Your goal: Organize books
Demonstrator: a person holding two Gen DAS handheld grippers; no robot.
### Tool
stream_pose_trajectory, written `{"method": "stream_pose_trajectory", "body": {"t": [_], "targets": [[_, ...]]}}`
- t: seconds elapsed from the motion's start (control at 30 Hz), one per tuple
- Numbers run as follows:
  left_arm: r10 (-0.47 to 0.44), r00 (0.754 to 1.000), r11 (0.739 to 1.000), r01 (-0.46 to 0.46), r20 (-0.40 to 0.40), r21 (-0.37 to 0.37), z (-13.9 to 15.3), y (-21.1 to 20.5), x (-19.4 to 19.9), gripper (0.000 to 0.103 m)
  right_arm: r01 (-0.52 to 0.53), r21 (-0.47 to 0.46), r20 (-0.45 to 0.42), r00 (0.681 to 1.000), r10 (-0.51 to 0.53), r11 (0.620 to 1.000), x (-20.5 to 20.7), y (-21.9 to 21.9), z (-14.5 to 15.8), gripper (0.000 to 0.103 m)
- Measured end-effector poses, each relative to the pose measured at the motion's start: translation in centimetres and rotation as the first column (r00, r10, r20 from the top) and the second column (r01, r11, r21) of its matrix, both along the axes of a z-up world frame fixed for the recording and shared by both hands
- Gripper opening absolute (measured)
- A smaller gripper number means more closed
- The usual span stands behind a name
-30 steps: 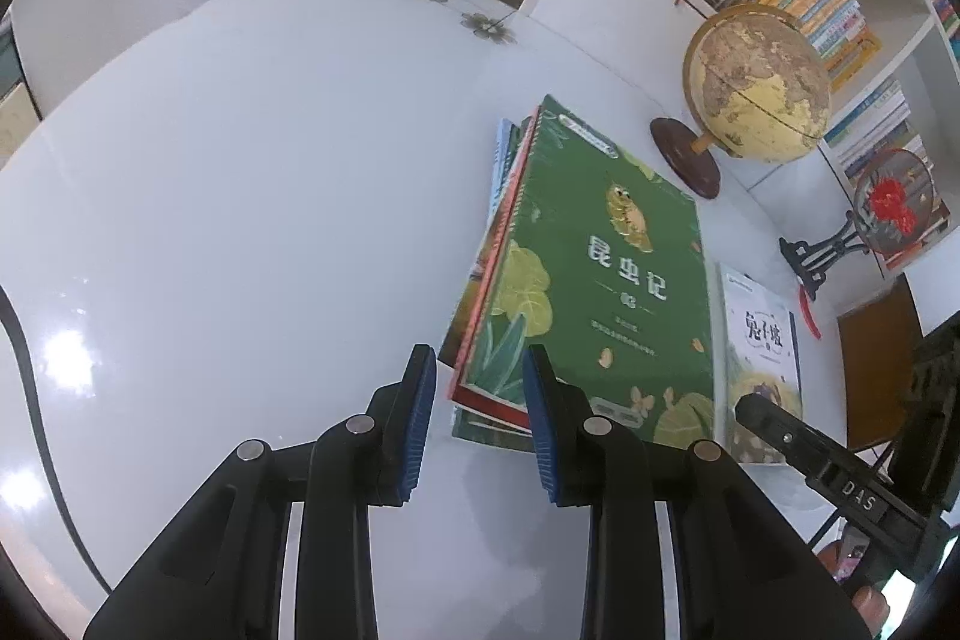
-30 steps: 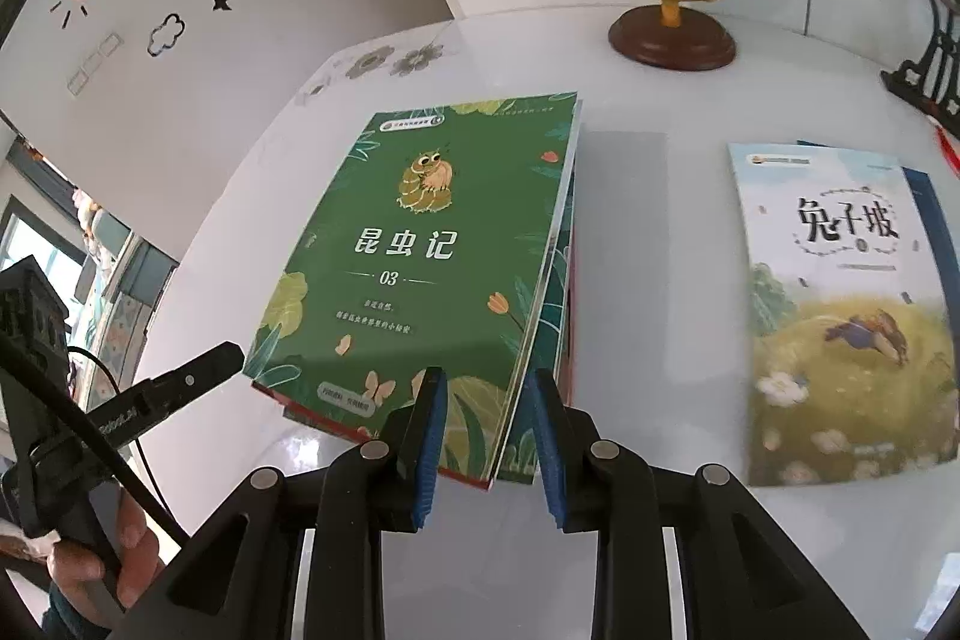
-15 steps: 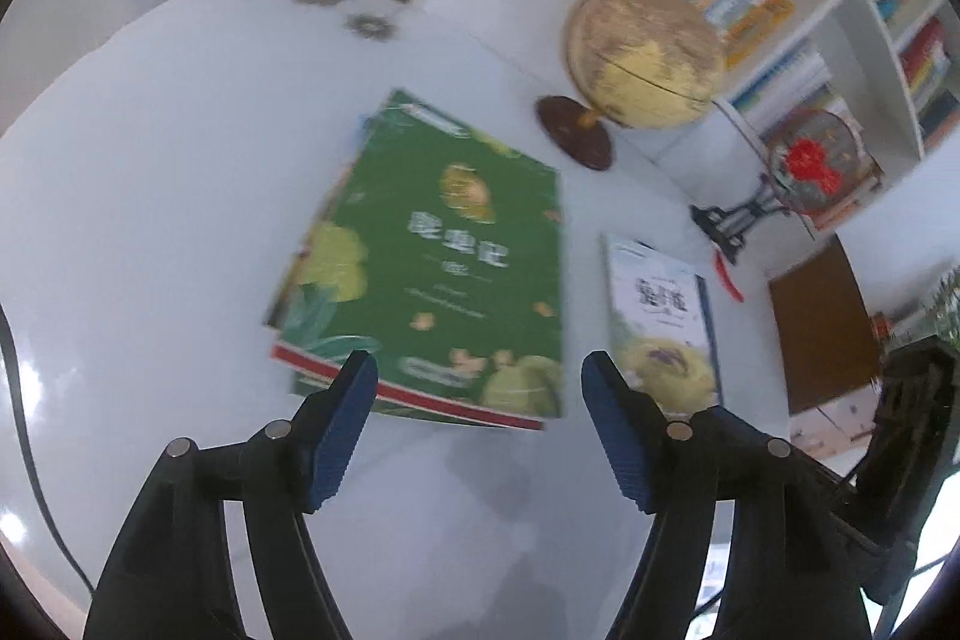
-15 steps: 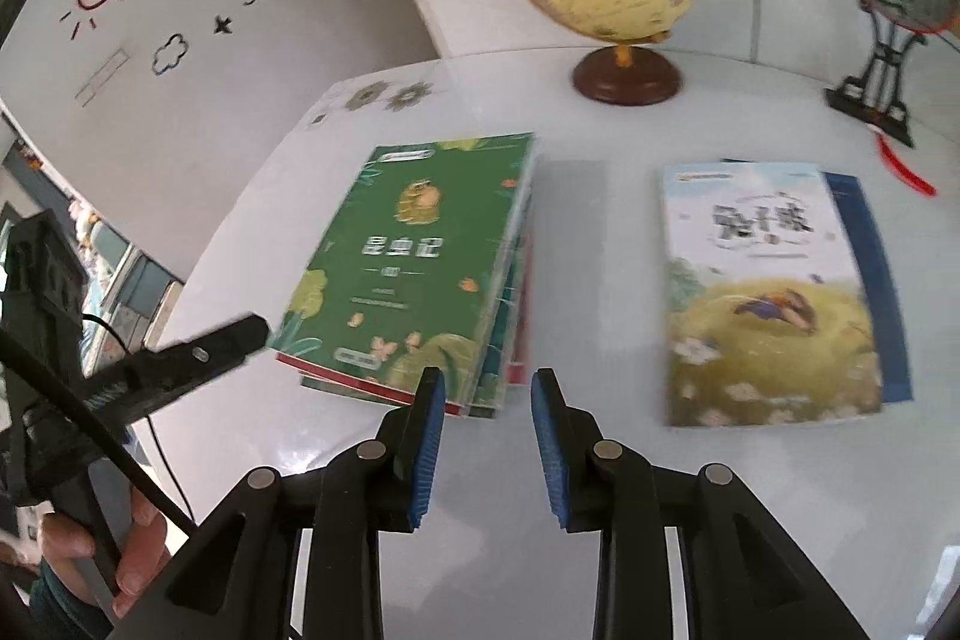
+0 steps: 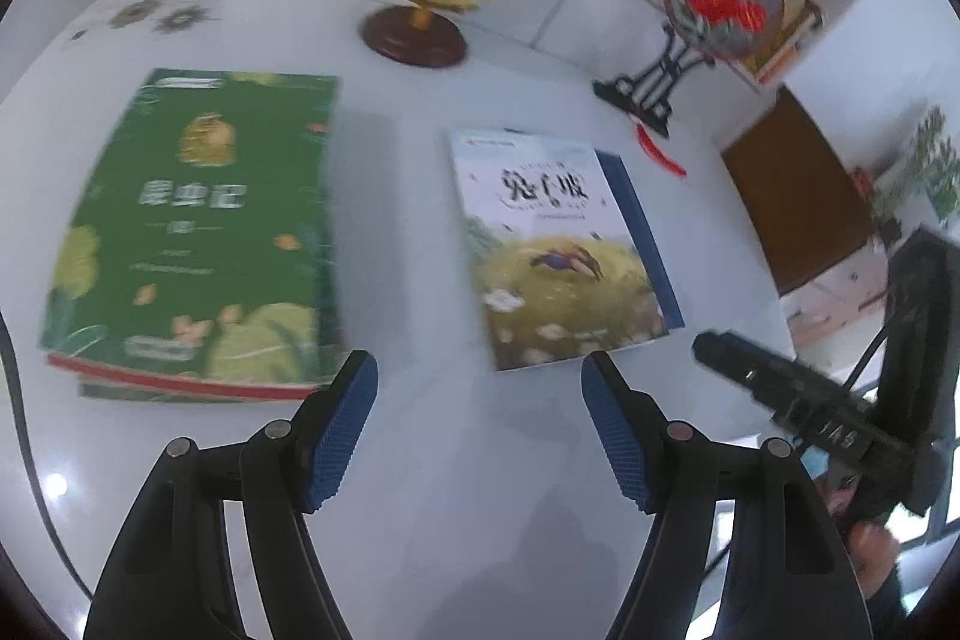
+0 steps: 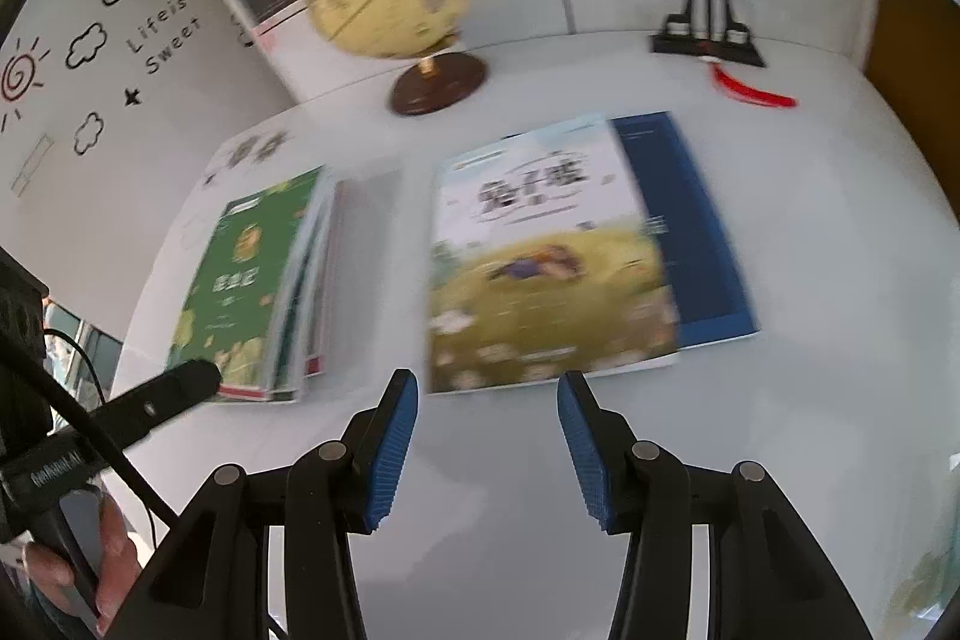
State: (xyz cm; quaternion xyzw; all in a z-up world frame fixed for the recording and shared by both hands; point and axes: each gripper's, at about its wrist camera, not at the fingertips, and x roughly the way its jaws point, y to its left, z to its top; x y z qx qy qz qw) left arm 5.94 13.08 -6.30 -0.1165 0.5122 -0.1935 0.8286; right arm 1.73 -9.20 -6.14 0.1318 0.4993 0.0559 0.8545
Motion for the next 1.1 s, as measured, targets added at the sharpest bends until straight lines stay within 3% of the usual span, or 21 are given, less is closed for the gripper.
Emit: {"method": "stream_pose_trajectory", "body": {"t": [0.27, 0.63, 1.1], "targets": [[-0.013, 0.998, 0.997, 0.018, -0.063, 0.069, -3.3, -5.6, 2.5, 0.069, -0.027, -0.058, -0.020, 0.999, 0.026, 0.998, 2.7, -4.4, -1.5, 0.047], [0.040, 0.992, 0.993, -0.026, -0.117, 0.118, -6.5, -7.1, 4.0, 0.069, -0.092, -0.055, -0.049, 0.995, 0.089, 0.994, 6.3, -6.8, -4.6, 0.047], [0.083, 0.985, 0.995, -0.074, -0.152, 0.065, -8.1, -7.8, 4.6, 0.069, -0.143, 0.011, -0.079, 0.987, 0.143, 0.990, 7.9, -8.2, -7.0, 0.047]]}}
